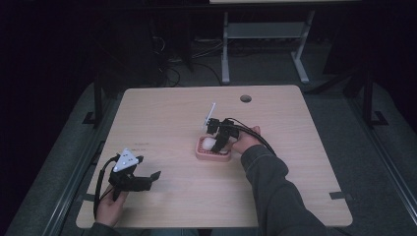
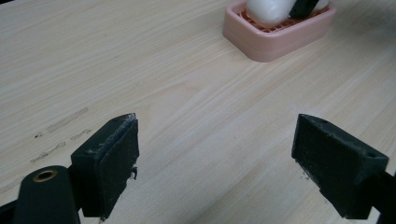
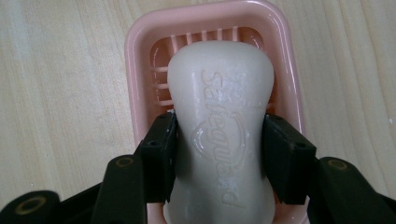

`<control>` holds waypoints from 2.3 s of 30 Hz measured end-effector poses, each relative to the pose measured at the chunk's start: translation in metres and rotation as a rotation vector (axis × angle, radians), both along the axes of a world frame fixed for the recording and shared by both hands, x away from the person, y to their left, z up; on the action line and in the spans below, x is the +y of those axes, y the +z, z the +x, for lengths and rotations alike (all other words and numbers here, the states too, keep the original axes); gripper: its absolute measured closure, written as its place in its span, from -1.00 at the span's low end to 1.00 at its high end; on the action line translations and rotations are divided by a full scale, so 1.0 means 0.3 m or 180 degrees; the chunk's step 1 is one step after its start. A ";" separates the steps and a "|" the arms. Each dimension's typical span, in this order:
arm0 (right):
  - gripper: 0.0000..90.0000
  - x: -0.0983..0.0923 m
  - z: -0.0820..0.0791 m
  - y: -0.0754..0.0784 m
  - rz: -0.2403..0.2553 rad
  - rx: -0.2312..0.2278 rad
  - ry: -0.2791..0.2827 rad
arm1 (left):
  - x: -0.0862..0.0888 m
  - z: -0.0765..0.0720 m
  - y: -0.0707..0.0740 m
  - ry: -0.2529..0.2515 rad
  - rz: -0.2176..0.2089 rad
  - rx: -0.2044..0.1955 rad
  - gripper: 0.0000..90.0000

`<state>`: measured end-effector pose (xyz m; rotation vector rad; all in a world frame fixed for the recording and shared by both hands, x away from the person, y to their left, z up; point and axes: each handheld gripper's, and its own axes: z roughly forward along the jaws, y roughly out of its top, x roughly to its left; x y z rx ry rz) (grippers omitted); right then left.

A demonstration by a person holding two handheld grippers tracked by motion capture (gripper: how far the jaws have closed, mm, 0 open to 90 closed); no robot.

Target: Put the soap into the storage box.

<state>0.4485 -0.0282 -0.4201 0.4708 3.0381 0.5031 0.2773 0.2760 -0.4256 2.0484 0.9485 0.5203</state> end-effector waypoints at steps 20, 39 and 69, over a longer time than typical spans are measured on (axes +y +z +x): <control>-0.17 -0.050 -0.029 0.073 0.0255 -0.0081 -0.0151 | -0.005 -0.003 -0.001 0.0014 -0.0032 0.0003 -0.68; -0.23 -0.148 -0.069 0.109 0.0494 -0.0147 -0.0307 | 0.001 -0.003 0.002 0.0017 -0.0025 -0.0018 -0.68; -0.25 -0.268 -0.122 0.106 0.0576 -0.0121 -0.0468 | -0.007 -0.005 0.000 0.0014 -0.0048 -0.0006 -0.68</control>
